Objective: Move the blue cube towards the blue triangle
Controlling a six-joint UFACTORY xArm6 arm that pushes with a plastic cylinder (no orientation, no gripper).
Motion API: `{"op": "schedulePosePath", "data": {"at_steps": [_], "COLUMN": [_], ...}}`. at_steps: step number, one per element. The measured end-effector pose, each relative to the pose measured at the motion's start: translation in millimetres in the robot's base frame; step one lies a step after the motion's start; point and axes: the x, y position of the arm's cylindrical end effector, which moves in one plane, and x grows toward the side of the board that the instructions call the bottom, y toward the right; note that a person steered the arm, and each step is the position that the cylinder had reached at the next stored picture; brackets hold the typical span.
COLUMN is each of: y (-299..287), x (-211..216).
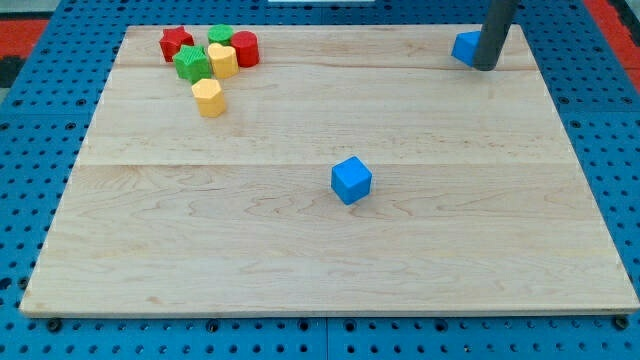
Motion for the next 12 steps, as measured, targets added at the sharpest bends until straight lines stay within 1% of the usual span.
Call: {"op": "schedulePosePath", "data": {"at_steps": [1,2,3,4,5,6,7,8,9,10,11,12], "y": [-5.8,-8.2,-10.5,-88.8,-175.3,-218.6,-221.0,-217.2,-236.0,-249.0,-196.7,-160.2], "x": [-14.5,-14.2,113.2,212.3,221.1,198.5,146.2,84.0,88.3,63.4,34.0,1.5]}}
